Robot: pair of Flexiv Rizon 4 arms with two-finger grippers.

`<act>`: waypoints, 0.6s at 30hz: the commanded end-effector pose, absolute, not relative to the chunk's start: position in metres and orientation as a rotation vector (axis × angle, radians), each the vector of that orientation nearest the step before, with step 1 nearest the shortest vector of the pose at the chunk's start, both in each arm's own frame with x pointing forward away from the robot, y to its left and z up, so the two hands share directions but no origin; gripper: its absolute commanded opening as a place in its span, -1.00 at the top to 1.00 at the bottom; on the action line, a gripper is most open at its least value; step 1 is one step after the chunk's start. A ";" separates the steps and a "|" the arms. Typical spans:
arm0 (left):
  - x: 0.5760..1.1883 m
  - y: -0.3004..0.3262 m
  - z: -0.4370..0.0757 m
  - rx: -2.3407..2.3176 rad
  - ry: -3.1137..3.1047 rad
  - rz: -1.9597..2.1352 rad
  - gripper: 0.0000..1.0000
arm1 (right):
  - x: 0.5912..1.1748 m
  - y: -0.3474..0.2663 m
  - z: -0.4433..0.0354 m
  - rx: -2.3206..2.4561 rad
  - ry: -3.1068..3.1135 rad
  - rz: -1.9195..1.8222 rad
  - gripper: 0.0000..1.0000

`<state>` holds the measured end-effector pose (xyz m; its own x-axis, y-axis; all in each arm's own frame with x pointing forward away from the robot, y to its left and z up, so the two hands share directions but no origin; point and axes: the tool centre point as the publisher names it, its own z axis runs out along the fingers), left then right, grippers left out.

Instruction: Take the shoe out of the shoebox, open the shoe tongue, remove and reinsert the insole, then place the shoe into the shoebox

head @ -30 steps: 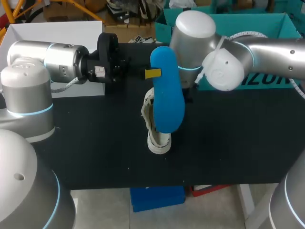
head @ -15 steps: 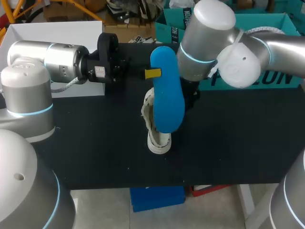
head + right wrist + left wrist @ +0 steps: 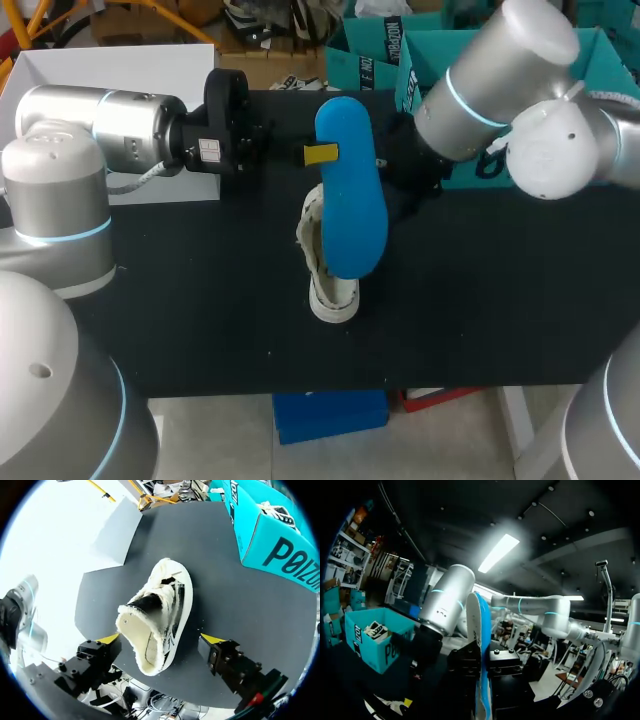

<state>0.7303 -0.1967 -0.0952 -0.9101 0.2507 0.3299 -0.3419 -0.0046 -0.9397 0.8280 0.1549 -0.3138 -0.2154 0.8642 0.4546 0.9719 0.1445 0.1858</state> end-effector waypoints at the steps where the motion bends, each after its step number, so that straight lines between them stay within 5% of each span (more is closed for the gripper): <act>1: 0.729 -0.198 -0.096 0.098 -1.877 1.973 1.00 | 0.821 0.145 -0.306 -1.680 -2.070 -0.828 -1.00; 18: 0.729 -0.198 -0.096 0.098 -1.877 1.973 1.00 | 0.820 0.150 -0.285 -1.616 -2.094 -0.913 -1.00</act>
<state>0.7303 -0.1967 -0.0952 -0.9101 0.2507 0.3299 -0.3419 -0.0046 -0.9397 0.8202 0.1493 -0.2834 -0.2936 0.7310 0.6159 0.9493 0.1472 0.2778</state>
